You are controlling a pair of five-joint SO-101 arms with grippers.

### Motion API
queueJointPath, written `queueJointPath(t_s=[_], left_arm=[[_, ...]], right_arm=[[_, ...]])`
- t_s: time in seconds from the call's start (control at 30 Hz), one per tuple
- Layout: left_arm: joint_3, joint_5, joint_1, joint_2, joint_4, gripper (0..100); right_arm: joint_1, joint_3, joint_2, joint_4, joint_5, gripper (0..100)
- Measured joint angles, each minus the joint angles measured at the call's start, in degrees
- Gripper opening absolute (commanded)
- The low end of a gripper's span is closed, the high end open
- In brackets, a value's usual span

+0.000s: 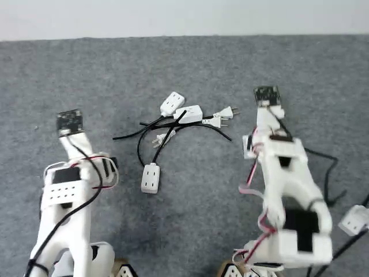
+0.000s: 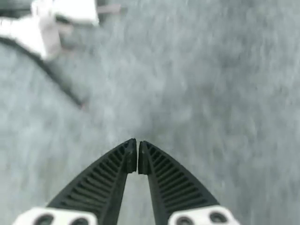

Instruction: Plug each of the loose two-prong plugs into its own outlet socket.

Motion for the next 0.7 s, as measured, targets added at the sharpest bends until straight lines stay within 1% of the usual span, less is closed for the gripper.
queueJointPath(t_s=[0.07,0.1,0.23,0.3,0.4,0.57,0.7], left_arm=[[0.0,0.0,-2.2,-0.1,-0.5,22],[0.0,-0.2,-2.9,-0.1,-0.9,22],[1.5,-0.2,-3.3,-0.1,-3.8,22],[2.1,-0.2,-3.5,-0.1,-5.0,22],[2.3,-0.4,-3.5,-0.1,-5.5,22],[2.5,-0.7,-2.5,-0.1,-5.7,22],[3.0,-2.8,-2.1,-0.1,-5.7,22]], right_arm=[[-0.8,-6.7,5.3,1.6,0.0,1.7],[-1.7,-10.0,7.6,2.5,0.0,3.6],[-5.5,-20.6,15.4,5.5,0.0,16.2],[-6.6,-24.8,18.6,6.9,0.0,20.4],[-6.9,-30.5,22.3,9.4,-0.4,21.6],[-8.1,-38.9,26.9,11.3,-3.4,21.8],[-9.0,-44.8,30.3,13.6,-3.8,21.8]])
